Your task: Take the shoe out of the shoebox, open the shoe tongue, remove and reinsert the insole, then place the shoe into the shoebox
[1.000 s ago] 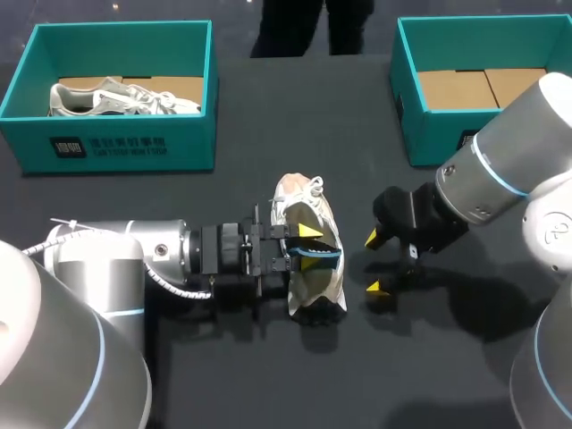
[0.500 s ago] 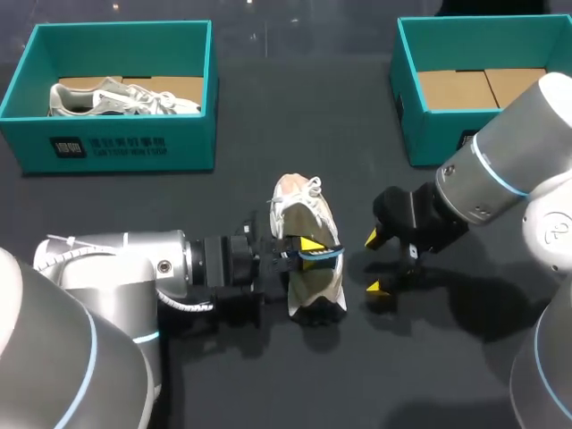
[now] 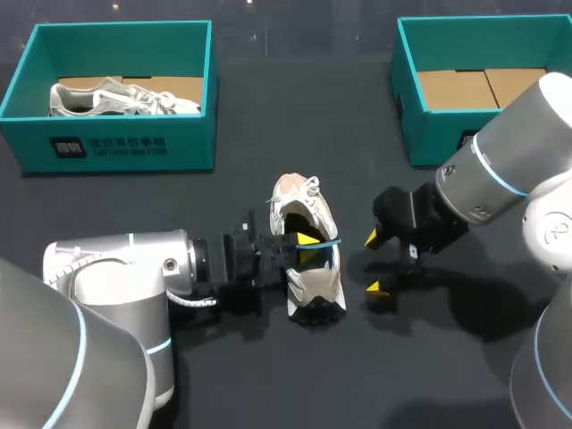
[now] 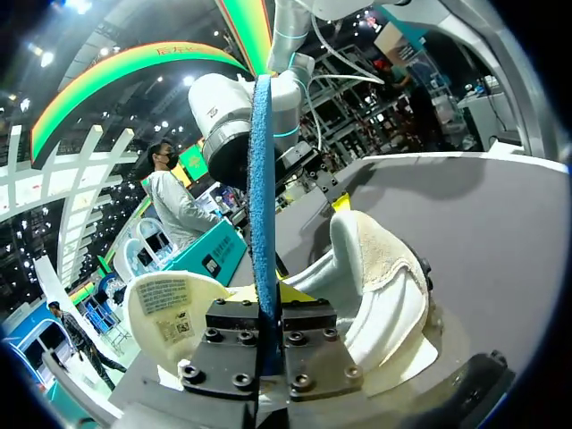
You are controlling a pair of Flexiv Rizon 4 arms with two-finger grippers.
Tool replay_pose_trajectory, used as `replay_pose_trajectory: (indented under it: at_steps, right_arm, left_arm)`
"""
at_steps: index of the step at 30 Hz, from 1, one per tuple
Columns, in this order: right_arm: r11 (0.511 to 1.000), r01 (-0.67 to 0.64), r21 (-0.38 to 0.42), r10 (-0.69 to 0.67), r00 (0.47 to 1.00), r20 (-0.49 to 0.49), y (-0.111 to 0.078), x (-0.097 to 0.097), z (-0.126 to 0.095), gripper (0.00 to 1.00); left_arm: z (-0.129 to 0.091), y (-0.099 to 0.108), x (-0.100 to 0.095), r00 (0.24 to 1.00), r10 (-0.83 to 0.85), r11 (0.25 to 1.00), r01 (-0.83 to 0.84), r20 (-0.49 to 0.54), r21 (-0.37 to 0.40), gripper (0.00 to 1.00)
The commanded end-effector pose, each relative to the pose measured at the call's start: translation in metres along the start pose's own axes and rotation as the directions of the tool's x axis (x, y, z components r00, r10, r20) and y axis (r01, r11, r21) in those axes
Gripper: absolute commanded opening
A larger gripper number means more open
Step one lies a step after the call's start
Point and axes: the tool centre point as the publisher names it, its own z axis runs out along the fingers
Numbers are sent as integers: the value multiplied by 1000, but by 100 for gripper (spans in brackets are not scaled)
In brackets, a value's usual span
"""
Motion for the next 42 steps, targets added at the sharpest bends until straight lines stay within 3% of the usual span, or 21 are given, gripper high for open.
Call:
replay_pose_trajectory:
  at_steps: [1, 4, 9, 19, 21, 22, 25, 33, 42]
  right_arm:
    - [1000, 1, -1, -1, 1000, 2, -1, 1, 0, 100]
    - [1000, 1, -1, -1, 1000, 2, -1, 1, 0, 100]
    - [1000, 1, -1, -1, 1000, 2, -1, 1, 0, 100]
    - [1000, 1, -1, -1, 1000, 2, -1, 1, 0, 100]
    - [1000, 1, -1, -1, 1000, 2, -1, 1, 0, 100]
    - [1000, 1, -1, -1, 1000, 2, -1, 1, 0, 100]
    - [1000, 1, -1, -1, 1000, 2, -1, 1, 0, 100]
    - [1000, 1, -1, -1, 1000, 2, -1, 1, 0, 100]
    - [1000, 1, -1, -1, 1000, 2, -1, 1, 0, 100]
  left_arm:
    - [0, 0, -1, 1000, 0, 1000, 0, -6, 7, 0]
    - [-2, -8, 0, 1000, 7, 1000, -7, -7, 16, 26]
    - [-4, -23, 3, 1000, 20, 999, -20, -8, 39, 30]
    - [-7, -47, 6, 999, 52, 998, -52, 9, 33, 28]
    - [-8, -50, 6, 998, 57, 998, -57, 15, 33, 16]
    - [-7, -51, 6, 997, 70, 997, -70, 16, 31, 1]
    - [-5, -49, 7, 997, 83, 996, -83, 3, 32, 0]
    - [5, -20, 8, 981, 190, 982, -190, -24, -12, 0]
    - [9, 8, -3, 987, 158, 983, -158, -15, -94, 0]
